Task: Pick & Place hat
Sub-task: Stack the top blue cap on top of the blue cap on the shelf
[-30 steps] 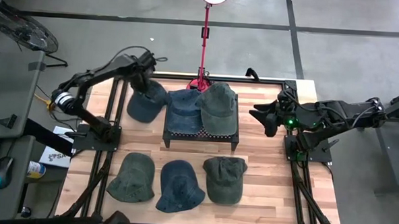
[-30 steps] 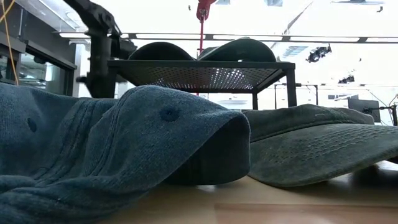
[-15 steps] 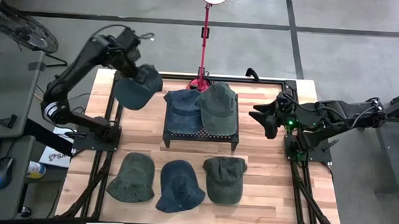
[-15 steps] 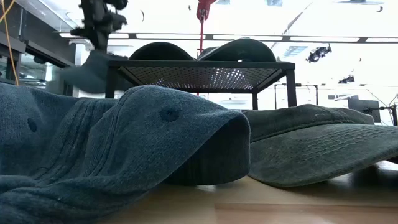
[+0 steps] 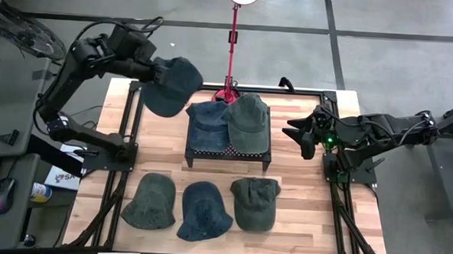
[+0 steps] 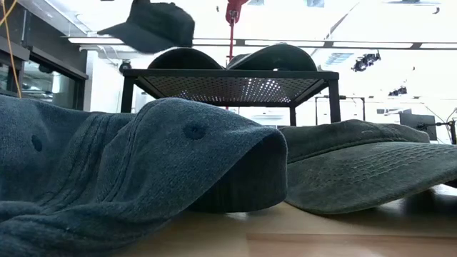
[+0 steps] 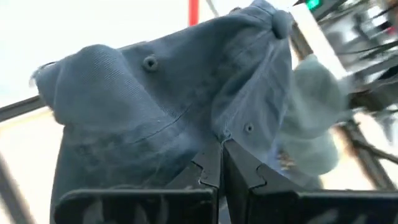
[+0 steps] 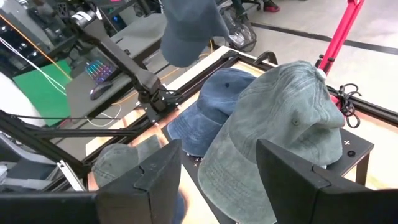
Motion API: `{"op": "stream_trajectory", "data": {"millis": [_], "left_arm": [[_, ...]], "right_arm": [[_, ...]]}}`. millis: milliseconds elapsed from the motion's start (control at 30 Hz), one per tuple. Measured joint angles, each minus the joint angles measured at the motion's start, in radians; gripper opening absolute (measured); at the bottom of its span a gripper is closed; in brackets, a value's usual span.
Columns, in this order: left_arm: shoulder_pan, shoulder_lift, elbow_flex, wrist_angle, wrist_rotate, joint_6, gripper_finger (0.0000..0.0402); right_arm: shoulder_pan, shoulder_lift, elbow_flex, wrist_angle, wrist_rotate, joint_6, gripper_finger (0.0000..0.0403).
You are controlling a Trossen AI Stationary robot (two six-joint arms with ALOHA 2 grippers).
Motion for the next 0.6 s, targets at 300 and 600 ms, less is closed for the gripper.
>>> {"op": "stream_trajectory", "data": {"millis": [300, 600], "left_arm": [[-0.239, 0.021, 0.002, 0.064, -0.147, -0.243, 0.0000], [-0.434, 0.046, 0.003, 0.119, -0.305, -0.440, 0.0000]], "right_arm": [[0.000, 0.000, 0.000, 0.000, -0.005, 0.035, 0.0200], [0.000, 0.000, 0.000, 0.000, -0.017, 0.045, 0.0200]]}}
